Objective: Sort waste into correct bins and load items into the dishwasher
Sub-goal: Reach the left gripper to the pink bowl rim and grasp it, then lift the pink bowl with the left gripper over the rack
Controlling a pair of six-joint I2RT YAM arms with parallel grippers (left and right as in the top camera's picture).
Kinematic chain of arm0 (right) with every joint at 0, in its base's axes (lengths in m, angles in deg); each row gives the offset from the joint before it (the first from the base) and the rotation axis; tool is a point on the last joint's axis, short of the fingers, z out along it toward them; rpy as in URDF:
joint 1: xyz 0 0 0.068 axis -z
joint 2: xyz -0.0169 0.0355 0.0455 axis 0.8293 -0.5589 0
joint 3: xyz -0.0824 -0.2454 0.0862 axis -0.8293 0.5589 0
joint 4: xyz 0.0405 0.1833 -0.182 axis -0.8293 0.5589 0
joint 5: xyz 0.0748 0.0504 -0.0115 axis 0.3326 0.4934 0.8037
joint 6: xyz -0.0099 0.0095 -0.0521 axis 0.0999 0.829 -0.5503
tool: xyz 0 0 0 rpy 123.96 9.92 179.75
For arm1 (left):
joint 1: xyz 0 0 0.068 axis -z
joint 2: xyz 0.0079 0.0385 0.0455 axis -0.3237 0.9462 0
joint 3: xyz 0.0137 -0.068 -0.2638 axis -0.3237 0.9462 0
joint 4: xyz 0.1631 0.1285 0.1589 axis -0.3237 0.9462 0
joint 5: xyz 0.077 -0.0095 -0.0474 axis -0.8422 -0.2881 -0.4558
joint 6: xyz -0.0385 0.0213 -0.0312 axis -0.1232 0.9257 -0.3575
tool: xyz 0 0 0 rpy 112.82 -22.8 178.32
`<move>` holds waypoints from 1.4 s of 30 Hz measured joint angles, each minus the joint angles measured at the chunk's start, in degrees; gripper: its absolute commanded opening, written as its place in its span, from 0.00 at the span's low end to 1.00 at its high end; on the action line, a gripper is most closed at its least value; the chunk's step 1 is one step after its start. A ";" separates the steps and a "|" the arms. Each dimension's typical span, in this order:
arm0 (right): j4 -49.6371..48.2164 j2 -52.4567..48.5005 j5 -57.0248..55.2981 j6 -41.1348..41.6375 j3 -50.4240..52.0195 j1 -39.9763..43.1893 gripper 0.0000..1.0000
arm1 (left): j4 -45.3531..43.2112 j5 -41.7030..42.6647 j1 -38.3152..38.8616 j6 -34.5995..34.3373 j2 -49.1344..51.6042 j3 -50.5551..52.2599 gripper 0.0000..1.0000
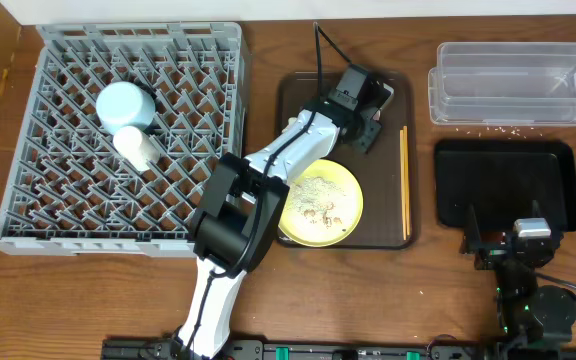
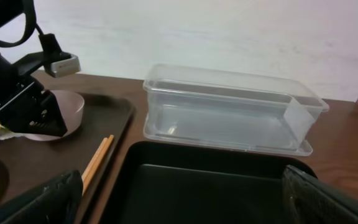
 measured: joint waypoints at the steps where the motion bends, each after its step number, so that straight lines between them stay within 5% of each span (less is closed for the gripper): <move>1: 0.00 0.00 0.00 0.00 0.00 0.00 0.99 | 0.02 0.00 0.00 -0.02 0.00 0.00 0.53; 14: 0.00 0.00 0.00 0.00 0.00 0.00 0.99 | 0.90 0.02 0.00 0.00 1.53 0.07 0.51; 24: 0.00 0.00 0.00 0.00 0.00 0.00 0.99 | 1.27 0.44 0.00 -0.31 1.73 0.09 0.09; 33: 0.00 0.00 0.00 0.00 0.00 0.00 0.99 | 0.24 0.00 -0.07 -4.55 1.14 -0.04 0.08; 42: 0.00 0.00 0.02 0.00 0.02 0.00 0.99 | -2.86 15.47 -2.08 -13.70 -4.76 -0.35 0.08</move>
